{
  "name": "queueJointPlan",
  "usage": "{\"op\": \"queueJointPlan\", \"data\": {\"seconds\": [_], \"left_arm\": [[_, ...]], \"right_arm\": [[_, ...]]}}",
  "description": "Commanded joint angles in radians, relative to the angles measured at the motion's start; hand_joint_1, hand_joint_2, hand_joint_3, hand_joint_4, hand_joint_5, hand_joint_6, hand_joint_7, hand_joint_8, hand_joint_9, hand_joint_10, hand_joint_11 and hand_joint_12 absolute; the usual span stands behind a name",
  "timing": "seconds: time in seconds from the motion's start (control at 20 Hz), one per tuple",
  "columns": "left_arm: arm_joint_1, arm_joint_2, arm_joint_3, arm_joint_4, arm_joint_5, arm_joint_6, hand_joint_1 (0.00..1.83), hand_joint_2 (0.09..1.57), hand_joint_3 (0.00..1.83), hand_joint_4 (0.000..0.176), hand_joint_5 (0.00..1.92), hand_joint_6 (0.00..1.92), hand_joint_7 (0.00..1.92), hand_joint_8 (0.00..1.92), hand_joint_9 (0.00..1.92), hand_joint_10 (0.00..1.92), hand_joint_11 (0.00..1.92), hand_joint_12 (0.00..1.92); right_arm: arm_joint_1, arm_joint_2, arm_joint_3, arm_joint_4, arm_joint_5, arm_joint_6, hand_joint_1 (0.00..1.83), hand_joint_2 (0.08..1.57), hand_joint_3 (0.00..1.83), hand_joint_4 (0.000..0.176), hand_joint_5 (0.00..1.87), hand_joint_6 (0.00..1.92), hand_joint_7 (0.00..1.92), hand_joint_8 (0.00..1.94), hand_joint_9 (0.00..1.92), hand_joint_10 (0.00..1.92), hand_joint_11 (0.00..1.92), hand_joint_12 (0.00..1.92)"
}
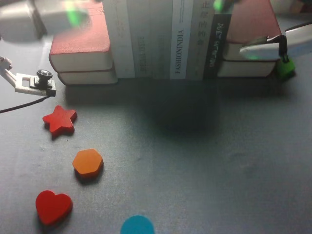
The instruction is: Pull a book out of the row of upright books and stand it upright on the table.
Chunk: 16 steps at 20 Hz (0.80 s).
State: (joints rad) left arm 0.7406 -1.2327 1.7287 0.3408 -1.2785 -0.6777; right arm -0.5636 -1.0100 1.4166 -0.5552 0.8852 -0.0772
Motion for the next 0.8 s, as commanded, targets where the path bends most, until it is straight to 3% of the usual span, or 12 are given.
{"op": "queueJointPlan", "data": {"seconds": [0.0, 0.25, 0.3, 0.35, 0.45, 0.55, 0.65, 0.75], "left_arm": [[-0.007, -0.007, 0.002, -0.069, -0.099, -0.009, 1.06, 0.91, 0.01, 0.000, 0.53, 0.03, 0.63, 0.22, 0.42, 0.75, 0.11, 1.64], [-0.008, -0.007, -0.001, -0.071, -0.107, -0.009, 1.15, 0.92, 0.00, 0.000, 0.58, 0.01, 0.66, 0.15, 0.46, 0.72, 0.16, 1.61], [-0.006, -0.006, -0.001, -0.074, -0.107, -0.009, 1.15, 0.91, 0.00, 0.000, 0.58, 0.01, 0.68, 0.14, 0.48, 0.71, 0.17, 1.62], [-0.005, -0.006, -0.001, -0.076, -0.107, -0.009, 1.14, 0.91, 0.00, 0.000, 0.58, 0.01, 0.69, 0.14, 0.49, 0.72, 0.18, 1.62], [-0.003, -0.002, -0.002, -0.082, -0.111, -0.009, 1.17, 0.92, 0.00, 0.000, 0.57, 0.00, 0.71, 0.18, 0.48, 0.92, 0.21, 1.68], [0.005, 0.009, -0.010, -0.097, -0.120, -0.009, 1.15, 0.98, 0.01, 0.000, 0.59, 0.00, 0.56, 0.44, 0.46, 1.22, 0.32, 1.80], [0.014, 0.026, -0.024, -0.115, -0.129, -0.009, 1.26, 1.02, 0.02, 0.000, 0.63, 0.02, 0.45, 0.86, 0.59, 1.38, 0.45, 1.81], [0.015, 0.034, -0.032, -0.123, -0.133, -0.009, 1.27, 1.05, 0.03, 0.000, 0.65, 0.03, 0.42, 1.03, 0.60, 1.44, 0.50, 1.75]], "right_arm": [[0.014, 0.001, 0.000, 0.058, 0.093, 0.011, 0.98, 0.94, 0.02, 0.000, 0.57, 0.07, 0.51, 0.03, 0.34, 0.67, 0.14, 1.71], [0.026, 0.003, 0.004, 0.059, 0.093, 0.016, 0.99, 0.97, 0.00, 0.000, 0.56, 0.02, 0.52, 0.00, 0.38, 0.59, 0.19, 1.60], [0.041, 0.005, 0.008, 0.059, 0.092, 0.016, 1.11, 1.01, 0.01, 0.022, 0.56, 0.01, 0.47, 0.00, 0.35, 0.54, 0.14, 1.58], [0.055, 0.009, 0.009, 0.058, 0.089, 0.016, 1.18, 1.05, 0.02, 0.017, 0.56, 0.01, 0.48, 0.01, 0.36, 0.54, 0.16, 1.58], [0.076, 0.018, 0.009, 0.052, 0.084, 0.016, 1.06, 1.08, 0.01, 0.017, 0.50, 0.00, 0.43, 0.00, 0.32, 0.51, 0.10, 1.53], [0.103, 0.024, 0.008, 0.035, 0.071, 0.016, 0.94, 1.06, 0.00, 0.077, 0.48, 0.00, 0.37, 0.00, 0.26, 0.45, 0.00, 1.51], [0.164, 0.030, 0.008, -0.004, 0.038, 0.016, 0.89, 1.07, 0.00, 0.091, 0.48, 0.00, 0.35, 0.00, 0.21, 0.43, 0.00, 1.52], [0.232, 0.032, 0.011, -0.061, -0.015, 0.015, 0.85, 1.09, 0.01, 0.076, 0.43, 0.00, 0.30, 0.00, 0.19, 0.41, 0.00, 1.50]]}}
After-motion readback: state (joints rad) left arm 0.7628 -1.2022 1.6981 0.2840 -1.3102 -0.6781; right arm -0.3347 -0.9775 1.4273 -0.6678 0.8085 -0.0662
